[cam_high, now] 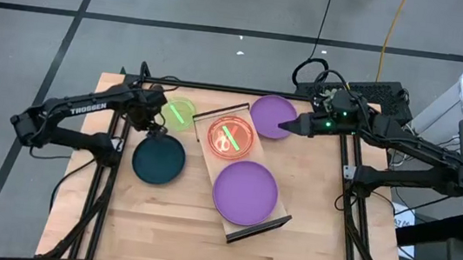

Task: Place and stack plates onto a shelf
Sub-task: Stack the black plate on top of the purple plate on the shelf

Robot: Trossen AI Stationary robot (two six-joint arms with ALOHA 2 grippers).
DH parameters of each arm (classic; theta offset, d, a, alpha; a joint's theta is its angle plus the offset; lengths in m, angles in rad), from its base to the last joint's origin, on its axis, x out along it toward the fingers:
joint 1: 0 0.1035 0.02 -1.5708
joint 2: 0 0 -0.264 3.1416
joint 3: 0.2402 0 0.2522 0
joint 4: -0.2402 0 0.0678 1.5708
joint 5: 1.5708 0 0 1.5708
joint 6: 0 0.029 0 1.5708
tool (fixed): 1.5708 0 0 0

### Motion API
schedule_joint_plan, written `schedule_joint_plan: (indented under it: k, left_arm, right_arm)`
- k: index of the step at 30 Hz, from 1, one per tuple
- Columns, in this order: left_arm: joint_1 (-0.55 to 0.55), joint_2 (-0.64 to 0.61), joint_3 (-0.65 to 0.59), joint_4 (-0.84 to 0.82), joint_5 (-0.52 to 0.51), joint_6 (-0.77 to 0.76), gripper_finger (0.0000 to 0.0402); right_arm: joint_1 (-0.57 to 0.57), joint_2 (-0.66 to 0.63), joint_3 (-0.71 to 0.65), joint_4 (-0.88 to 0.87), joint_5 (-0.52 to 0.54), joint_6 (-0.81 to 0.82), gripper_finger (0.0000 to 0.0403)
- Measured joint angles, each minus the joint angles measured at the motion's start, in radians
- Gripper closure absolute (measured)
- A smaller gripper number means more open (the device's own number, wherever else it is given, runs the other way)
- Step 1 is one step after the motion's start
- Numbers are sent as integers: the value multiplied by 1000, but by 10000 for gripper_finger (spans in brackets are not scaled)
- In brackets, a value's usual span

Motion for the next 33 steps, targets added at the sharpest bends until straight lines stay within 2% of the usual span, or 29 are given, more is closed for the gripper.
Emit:
schedule_joint_plan:
  k: [7, 12, 33]
  left_arm:
    - [83, 19, -2, 15, 3, 151, 177]
    - [104, 75, -2, 16, 56, 262, 177]
    - [104, 264, -2, 60, 66, 273, 177]
  right_arm:
    - [0, 0, 0, -9, 0, -4, 316]
    - [0, 0, 0, -13, 0, -14, 316]
    - [0, 0, 0, -36, 1, -37, 316]
